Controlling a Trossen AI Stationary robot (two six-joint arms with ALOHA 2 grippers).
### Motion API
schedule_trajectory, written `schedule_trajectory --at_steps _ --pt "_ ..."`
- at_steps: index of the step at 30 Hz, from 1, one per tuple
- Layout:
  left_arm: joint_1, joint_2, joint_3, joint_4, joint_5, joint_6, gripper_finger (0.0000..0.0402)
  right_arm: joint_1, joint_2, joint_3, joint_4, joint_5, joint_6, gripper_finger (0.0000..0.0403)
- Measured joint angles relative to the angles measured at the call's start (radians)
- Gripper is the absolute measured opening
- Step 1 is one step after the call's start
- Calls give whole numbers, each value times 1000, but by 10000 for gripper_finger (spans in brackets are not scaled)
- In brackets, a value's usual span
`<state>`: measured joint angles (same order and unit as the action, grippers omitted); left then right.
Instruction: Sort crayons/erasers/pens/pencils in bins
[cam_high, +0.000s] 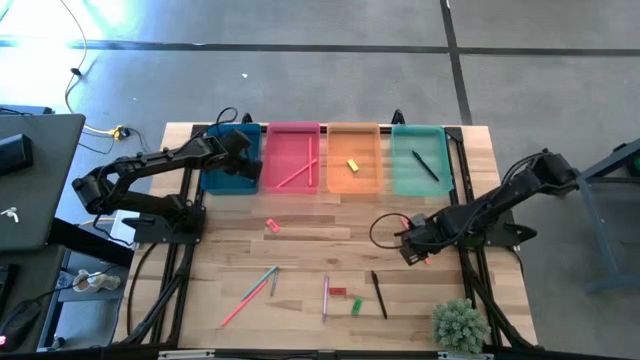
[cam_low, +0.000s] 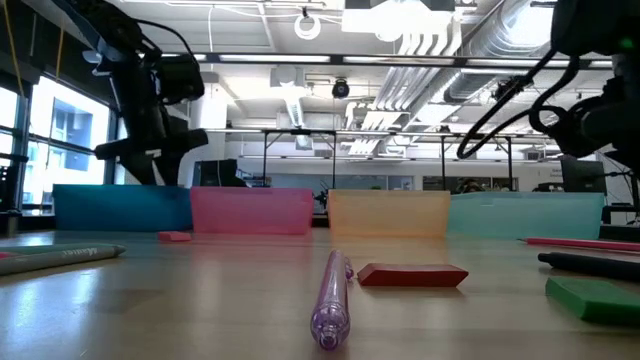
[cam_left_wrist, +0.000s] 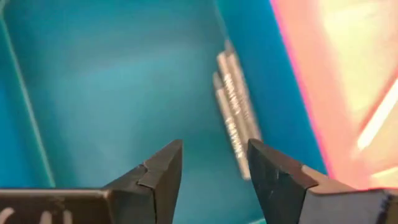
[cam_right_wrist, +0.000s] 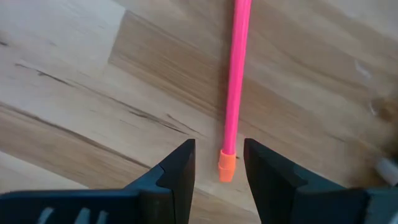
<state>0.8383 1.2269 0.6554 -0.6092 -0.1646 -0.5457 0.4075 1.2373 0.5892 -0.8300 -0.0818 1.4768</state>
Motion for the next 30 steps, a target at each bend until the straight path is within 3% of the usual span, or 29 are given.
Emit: schedule_trajectory --at_steps 17,30 --pt "0 -1 214 1 8 79 168 53 0 -85 78 0 124 125" --pt "0 -1 268 0 29 111 168 53 -3 -119 98 1 181 34"
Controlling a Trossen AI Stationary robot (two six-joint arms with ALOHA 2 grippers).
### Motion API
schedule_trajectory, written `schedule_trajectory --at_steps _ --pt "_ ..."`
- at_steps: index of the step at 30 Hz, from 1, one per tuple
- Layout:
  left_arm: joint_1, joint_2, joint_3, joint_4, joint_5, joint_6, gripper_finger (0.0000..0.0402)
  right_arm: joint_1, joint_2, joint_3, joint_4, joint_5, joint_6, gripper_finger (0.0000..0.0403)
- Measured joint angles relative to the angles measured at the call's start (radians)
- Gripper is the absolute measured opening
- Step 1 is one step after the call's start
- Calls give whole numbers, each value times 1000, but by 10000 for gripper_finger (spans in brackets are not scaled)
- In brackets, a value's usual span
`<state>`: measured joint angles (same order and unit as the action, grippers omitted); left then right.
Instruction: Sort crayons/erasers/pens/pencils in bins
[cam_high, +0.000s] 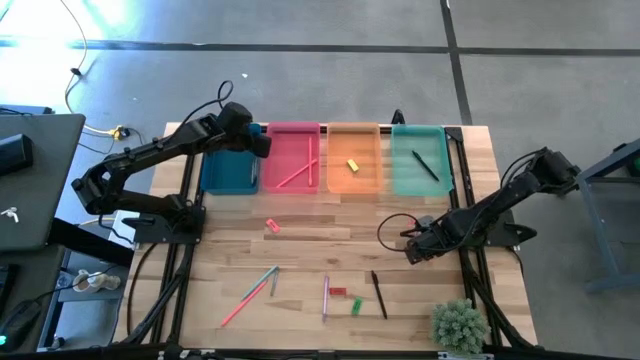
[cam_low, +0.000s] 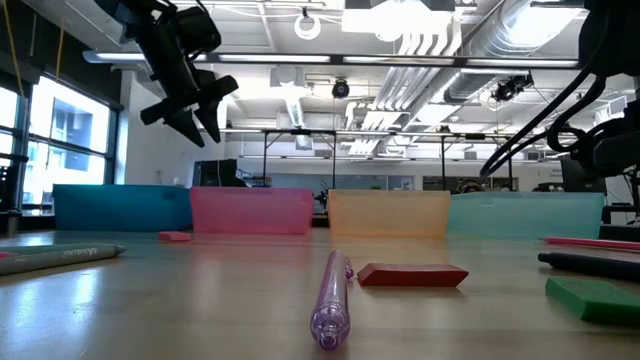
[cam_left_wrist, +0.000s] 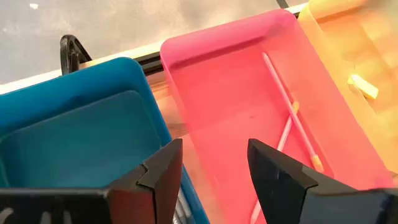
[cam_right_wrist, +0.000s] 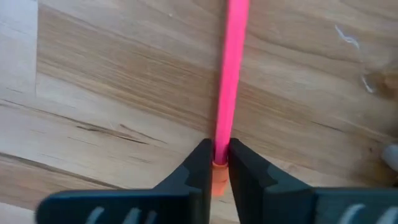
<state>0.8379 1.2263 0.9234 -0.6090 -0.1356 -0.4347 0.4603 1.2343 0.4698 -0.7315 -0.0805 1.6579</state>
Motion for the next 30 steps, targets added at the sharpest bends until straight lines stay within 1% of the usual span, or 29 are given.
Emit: schedule_trajectory --at_steps 2,4,8,12,18,20,24,28,30 --pt "0 0 0 0 1 1 168 0 0 0 0 0 -9 15" --pt "0 0 0 0 11 1 168 0 0 0 1 0 -17 6" --pt "0 0 0 0 50 1 168 0 0 4 5 0 -28 11" --pt "0 0 0 0 66 1 168 -2 4 26 19 1 -92 7" --pt "0 0 0 0 73 30 168 -2 5 41 182 25 -140 4" --pt "0 0 0 0 73 49 168 -2 5 43 251 52 -146 4" --pt "0 0 0 0 75 63 168 -2 5 43 321 94 -158 4" --pt "0 0 0 0 77 82 168 -12 4 43 429 107 -222 4" --pt "0 0 0 0 94 91 168 -31 4 43 500 107 -268 4"
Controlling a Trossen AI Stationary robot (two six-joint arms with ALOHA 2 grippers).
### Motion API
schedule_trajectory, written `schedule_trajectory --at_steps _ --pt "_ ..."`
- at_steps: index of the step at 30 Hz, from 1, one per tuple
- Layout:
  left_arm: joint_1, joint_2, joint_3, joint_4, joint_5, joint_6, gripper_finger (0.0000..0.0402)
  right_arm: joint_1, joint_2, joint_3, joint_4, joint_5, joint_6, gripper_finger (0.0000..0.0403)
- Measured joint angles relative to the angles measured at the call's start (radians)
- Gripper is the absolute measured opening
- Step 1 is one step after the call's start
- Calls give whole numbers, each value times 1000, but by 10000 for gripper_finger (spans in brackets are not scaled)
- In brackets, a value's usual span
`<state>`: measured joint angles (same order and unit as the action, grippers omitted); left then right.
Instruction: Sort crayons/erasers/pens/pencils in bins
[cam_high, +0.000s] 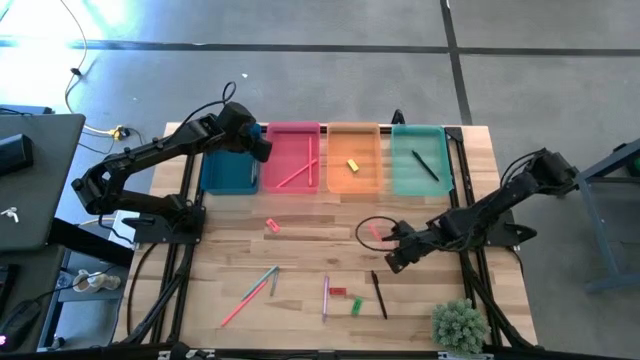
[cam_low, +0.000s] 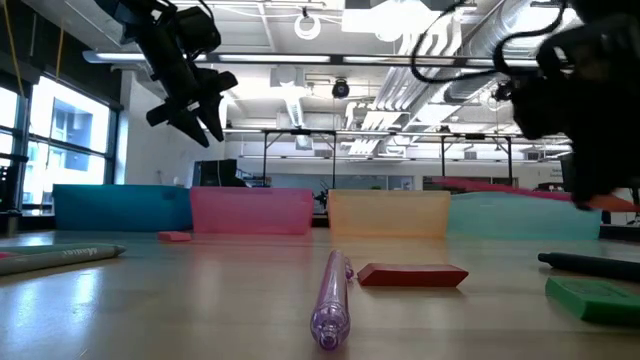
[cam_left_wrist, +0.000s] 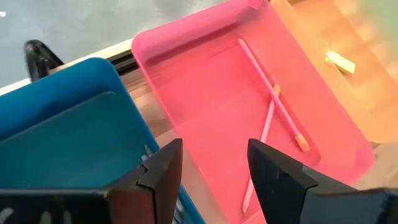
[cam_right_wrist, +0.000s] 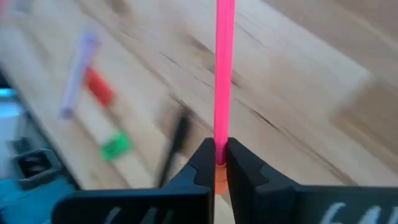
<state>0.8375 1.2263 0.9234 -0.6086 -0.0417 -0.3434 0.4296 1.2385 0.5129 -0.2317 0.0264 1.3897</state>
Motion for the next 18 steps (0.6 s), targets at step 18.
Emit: schedule_trajectory --at_steps 18 --pt "-1 0 0 0 249 119 168 -353 -1 2 520 36 -363 4"
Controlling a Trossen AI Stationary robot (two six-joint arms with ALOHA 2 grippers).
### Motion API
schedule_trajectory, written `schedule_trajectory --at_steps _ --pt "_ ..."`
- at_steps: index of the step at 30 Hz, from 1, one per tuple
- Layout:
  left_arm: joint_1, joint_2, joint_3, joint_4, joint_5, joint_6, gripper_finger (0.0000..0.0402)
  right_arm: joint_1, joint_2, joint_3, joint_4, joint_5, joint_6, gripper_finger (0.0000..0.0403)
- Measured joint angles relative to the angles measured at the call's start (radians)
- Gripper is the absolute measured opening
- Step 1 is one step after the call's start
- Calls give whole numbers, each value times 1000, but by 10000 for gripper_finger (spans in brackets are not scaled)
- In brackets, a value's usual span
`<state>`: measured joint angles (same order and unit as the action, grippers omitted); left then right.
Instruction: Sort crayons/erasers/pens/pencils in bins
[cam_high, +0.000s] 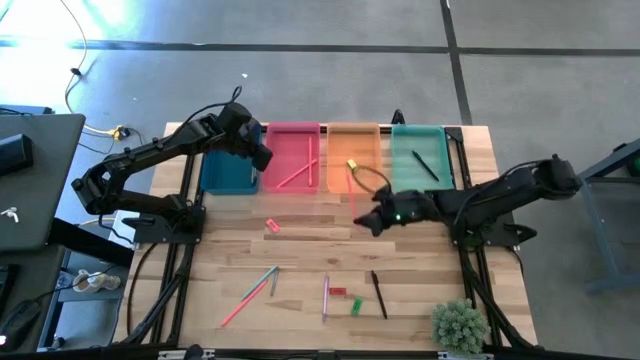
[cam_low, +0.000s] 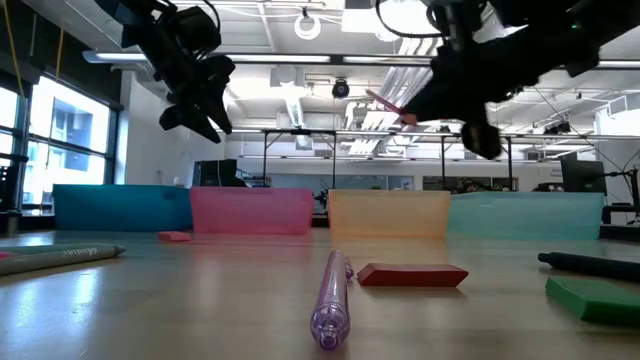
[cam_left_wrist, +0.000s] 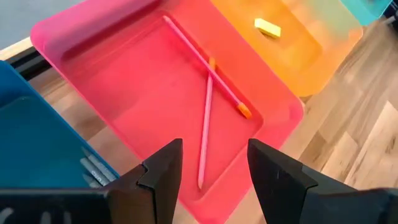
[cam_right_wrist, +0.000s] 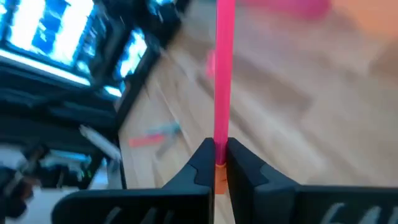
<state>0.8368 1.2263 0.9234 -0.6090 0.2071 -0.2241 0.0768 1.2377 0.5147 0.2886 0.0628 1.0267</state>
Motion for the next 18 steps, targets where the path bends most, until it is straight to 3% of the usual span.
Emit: schedule_trajectory --at_steps 4,13,18 --pt "0 0 0 1 37 0 168 -91 0 33 35 -1 -84 4" --pt "-21 0 0 149 344 53 168 -240 44 213 23 -31 -325 4" --pt "-72 0 0 262 363 53 169 -278 108 305 -15 -97 -384 4"
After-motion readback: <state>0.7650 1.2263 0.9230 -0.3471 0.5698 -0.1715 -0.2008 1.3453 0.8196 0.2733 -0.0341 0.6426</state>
